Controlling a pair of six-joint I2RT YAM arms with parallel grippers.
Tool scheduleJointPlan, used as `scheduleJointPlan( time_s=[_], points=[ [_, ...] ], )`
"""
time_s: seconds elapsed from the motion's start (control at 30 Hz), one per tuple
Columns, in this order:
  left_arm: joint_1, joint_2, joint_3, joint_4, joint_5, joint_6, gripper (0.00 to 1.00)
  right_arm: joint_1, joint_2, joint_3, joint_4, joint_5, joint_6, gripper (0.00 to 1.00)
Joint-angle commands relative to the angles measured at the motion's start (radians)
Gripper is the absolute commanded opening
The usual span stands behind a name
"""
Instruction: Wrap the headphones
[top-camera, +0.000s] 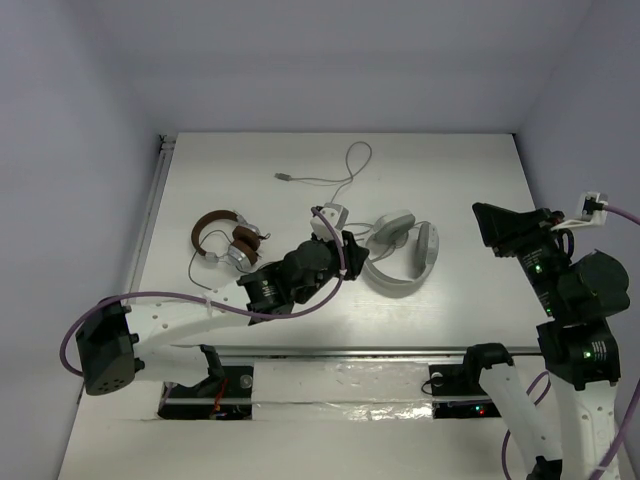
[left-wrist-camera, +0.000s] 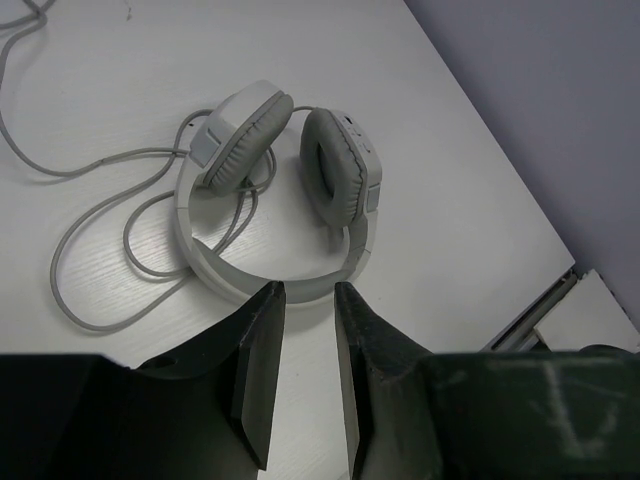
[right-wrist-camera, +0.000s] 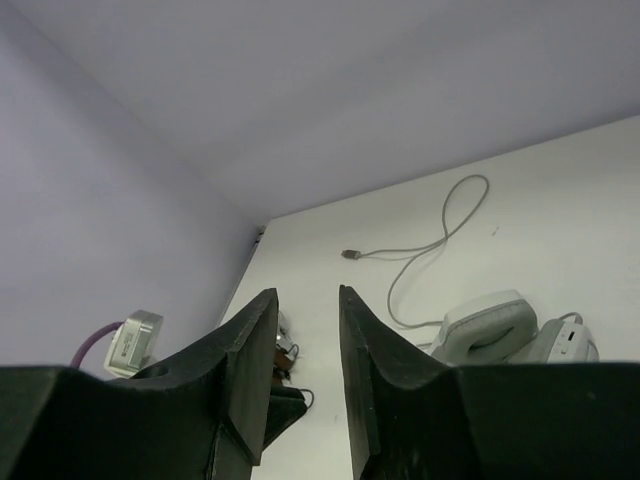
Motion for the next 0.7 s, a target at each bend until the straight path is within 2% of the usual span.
scheduleJointPlan(
  time_s=[0.0,0.07,0.17,0.2,0.27,0.5,0.57,0.6,0.67],
  points=[
    [-0.005,0.008,0.036,0.046,-0.018,-0.005,0.24,-0.003,0.0,0.015,0.021,-0.017,-0.018,0.37],
    [-0.015,0.009,0.033,0.049,-0.018,-0.011,0.24,-0.003,0.0,0.011,0.024,-0.017,-0.016,0.32],
    [-0.025,0.02,0.042,0.031,-0.049,-0.025,0.18,-0.003,0.0,0.008,0.019,-0.018,-0.014,0.09],
    [-0.025,0.029,0.048,0.017,-0.069,-0.042,0.11,-0.003,-0.001,0.006,0.019,-0.014,-0.013,0.0],
    [-0.047,0.066,0.088,-0.044,-0.13,-0.063,0.0,-0.003,-0.004,-0.001,0.019,0.003,-0.011,0.0],
    [-0.111,0.221,0.194,-0.196,-0.267,-0.155,0.0,-0.003,0.025,-0.046,0.019,0.002,0.004,0.0],
    [-0.111,0.279,0.218,-0.231,-0.287,-0.203,0.08,-0.003,0.034,-0.052,0.022,-0.015,0.001,0.0],
    [-0.111,0.298,0.225,-0.246,-0.302,-0.236,0.18,-0.003,0.034,-0.055,0.025,-0.018,-0.001,0.0],
    [-0.111,0.35,0.228,-0.195,-0.285,-0.231,0.3,-0.003,0.032,-0.061,0.024,-0.023,-0.008,0.0]
  ],
)
